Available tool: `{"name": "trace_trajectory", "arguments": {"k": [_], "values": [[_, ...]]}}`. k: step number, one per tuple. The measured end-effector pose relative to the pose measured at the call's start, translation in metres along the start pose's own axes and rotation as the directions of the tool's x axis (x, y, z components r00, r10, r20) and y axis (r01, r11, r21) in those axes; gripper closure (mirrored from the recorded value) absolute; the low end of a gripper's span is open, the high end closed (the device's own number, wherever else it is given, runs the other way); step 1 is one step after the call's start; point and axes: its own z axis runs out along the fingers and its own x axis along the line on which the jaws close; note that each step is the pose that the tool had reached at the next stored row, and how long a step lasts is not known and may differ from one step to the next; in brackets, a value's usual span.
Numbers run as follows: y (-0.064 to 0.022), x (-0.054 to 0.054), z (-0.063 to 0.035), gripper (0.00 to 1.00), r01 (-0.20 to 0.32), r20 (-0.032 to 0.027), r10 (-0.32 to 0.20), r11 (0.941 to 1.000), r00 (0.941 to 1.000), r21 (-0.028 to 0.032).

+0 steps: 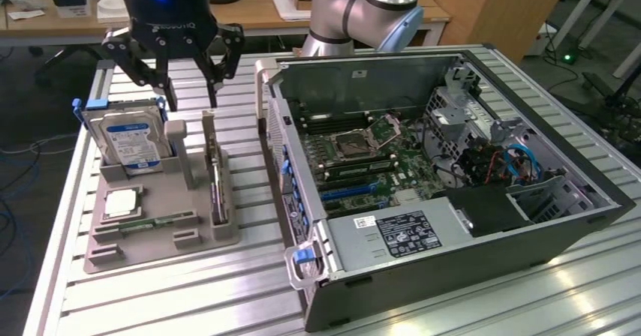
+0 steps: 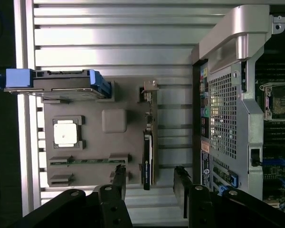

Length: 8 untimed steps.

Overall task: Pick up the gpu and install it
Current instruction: 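Pick up the gpu and move the gpu toward the slot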

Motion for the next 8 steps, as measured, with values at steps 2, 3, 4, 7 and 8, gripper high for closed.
{"name": "trace_trajectory", "arguments": {"k": [2, 3, 4, 7, 8], "values": [[-0.0002, 0.0, 0.0012, 0.47, 0.0, 0.0, 0.0, 1.0, 1.0, 0.0], [-0.0003, 0.0, 0.0019, 0.47, 0.0, 0.0001, 0.0, 1.0, 1.0, 0.0], [-0.0003, 0.0001, 0.0025, 0.47, 0.0, 0.0, 0.0, 1.0, 1.0, 0.0], [-0.0005, 0.0001, 0.0046, 0.47, 0.0, 0.0001, 0.0, 1.0, 1.0, -0.0001], [-0.0005, 0.0001, 0.0054, 0.47, 0.0, 0.0002, 0.0, 1.0, 1.0, -0.0001]]}}
